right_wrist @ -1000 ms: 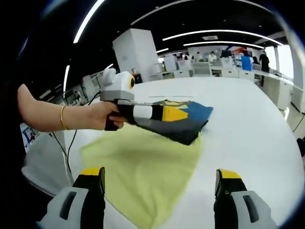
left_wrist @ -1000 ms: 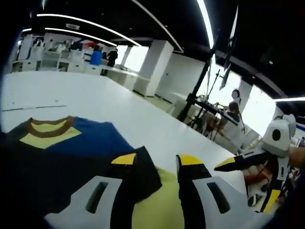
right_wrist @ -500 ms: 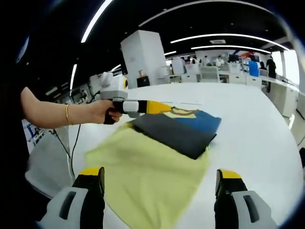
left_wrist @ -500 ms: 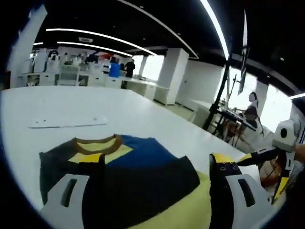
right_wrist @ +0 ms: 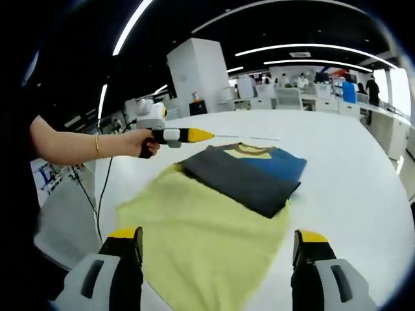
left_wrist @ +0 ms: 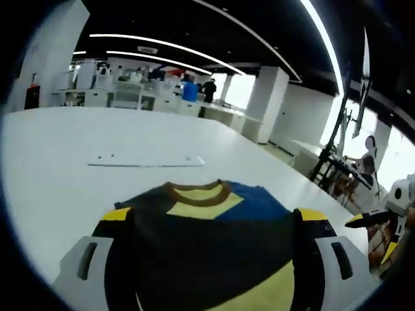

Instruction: Fold the garment on the visible template until the final outline fits inside the template.

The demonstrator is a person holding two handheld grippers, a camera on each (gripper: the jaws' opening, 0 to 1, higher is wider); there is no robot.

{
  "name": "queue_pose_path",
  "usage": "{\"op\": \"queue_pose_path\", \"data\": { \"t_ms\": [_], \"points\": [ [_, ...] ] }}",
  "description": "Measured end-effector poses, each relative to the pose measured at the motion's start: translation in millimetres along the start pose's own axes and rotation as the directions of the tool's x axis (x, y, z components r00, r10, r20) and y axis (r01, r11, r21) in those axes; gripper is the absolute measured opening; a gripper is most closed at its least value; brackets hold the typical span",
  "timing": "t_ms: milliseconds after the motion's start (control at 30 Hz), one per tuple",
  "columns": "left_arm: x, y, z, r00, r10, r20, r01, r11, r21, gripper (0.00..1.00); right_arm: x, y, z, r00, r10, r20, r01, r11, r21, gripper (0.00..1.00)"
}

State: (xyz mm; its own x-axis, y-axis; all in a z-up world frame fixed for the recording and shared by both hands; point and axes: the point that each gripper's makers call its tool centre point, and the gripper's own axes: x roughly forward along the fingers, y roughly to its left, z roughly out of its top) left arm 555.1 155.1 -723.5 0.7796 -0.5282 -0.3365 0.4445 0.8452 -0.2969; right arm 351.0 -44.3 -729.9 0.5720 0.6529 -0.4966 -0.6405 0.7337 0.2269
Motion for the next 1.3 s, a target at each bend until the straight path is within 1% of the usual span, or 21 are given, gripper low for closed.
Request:
{"op": "queue_pose_path", "data": {
  "t_ms": [33,167,300,400,433,467,500,567,633,667,733,800,867,900,1033,1100,1167,1300],
  "points": [
    [-0.7,7.0,-0.9,1.0,0.017,-0.002,-0.017,1.0,-0.005,0.97,0.2,0.0,0.0,1.0,0.001,0.0,-0.001,1.0,0.0,0.96],
    [2.1,25.1,-9.3,0.998,0.047,-0.032,-0.048,0.998,-0.032,0.95,2.1,-2.4,-1.3,1.0,0.0,-0.003,0.0,1.0,0.004,0.96],
    [8.1,35.5,-15.7,0.998,0.054,-0.045,-0.056,0.997,-0.06,0.93,3.9,-4.8,-4.1,1.0,-0.002,-0.009,0.002,1.0,0.012,0.96],
    [14.2,39.6,-18.0,0.998,0.056,-0.043,-0.059,0.996,-0.073,0.89,4.9,-7.0,-5.8,1.0,-0.005,-0.012,0.005,1.0,0.022,0.95],
    [14.8,39.6,-18.4,0.997,0.062,-0.042,-0.066,0.995,-0.08,0.86,5.6,-8.2,-6.5,1.0,-0.007,-0.014,0.007,1.0,0.026,0.95],
    [16.6,43.6,-18.7,0.996,0.08,-0.04,-0.083,0.993,-0.087,0.82,6.0,-9.0,-6.9,1.0,-0.008,-0.016,0.009,1.0,0.027,0.95],
    [17.4,45.0,-18.5,0.996,0.086,-0.036,-0.089,0.992,-0.087,0.76,6.4,-9.8,-7.4,1.0,-0.009,-0.017,0.01,1.0,0.028,0.95],
    [19.5,52.6,-17.7,0.993,0.118,-0.028,-0.121,0.987,-0.107,0.68,7.1,-11.1,-8.3,1.0,-0.011,-0.019,0.012,0.999,0.034,0.95],
    [21.4,60.5,-16.8,0.989,0.149,-0.024,-0.151,0.982,-0.111,0.57,7.6,-12.4,-9.5,1.0,-0.014,-0.02,0.014,0.999,0.039,0.95],
    [21.8,67.9,-16.9,0.983,0.184,-0.028,-0.186,0.979,-0.079,0.53,8.0,-13.5,-10.6,1.0,-0.016,-0.022,0.017,0.999,0.041,0.95],
    [21.2,78.4,-18.9,0.971,0.233,-0.046,-0.235,0.971,-0.049,0.44,8.8,-15.8,-13.4,0.999,-0.02,-0.026,0.021,0.999,0.047,0.94],
    [22.5,81.6,-18.3,0.97,0.24,-0.038,-0.242,0.969,-0.054,0.36,9.8,-17.0,-16.0,0.999,-0.023,-0.03,0.025,0.998,0.056,0.94],
    [22.3,87.9,-18.8,0.965,0.261,-0.038,-0.263,0.963,-0.065,0.31,10.6,-17.7,-17.7,0.999,-0.024,-0.033,0.026,0.998,0.06,0.93],
    [22.1,92.8,-19.8,0.96,0.277,-0.042,-0.28,0.957,-0.078,0.27,11.2,-18.3,-18.7,0.999,-0.026,-0.035,0.029,0.998,0.063,0.93],
    [22.2,101.0,-26.0,0.948,0.309,-0.076,-0.313,0.948,-0.06,0.15,13.0,-18.9,-20.5,0.999,-0.028,-0.035,0.03,0.997,0.073,0.92],
    [23.6,101.4,-27.0,0.949,0.307,-0.078,-0.312,0.948,-0.062,0.1,14.2,-19.3,-22.1,0.999,-0.028,-0.038,0.031,0.997,0.076,0.92],
    [24.9,103.4,-26.9,0.946,0.314,-0.077,-0.319,0.946,-0.057,0.08,15.0,-19.4,-23.8,0.999,-0.028,-0.043,0.031,0.997,0.073,0.91],
    [28.7,109.4,-22.9,0.943,0.326,-0.065,-0.33,0.942,-0.064,0.0,15.8,-19.3,-26.3,0.999,-0.024,-0.047,0.028,0.996,0.082,0.9]
  ]
}}
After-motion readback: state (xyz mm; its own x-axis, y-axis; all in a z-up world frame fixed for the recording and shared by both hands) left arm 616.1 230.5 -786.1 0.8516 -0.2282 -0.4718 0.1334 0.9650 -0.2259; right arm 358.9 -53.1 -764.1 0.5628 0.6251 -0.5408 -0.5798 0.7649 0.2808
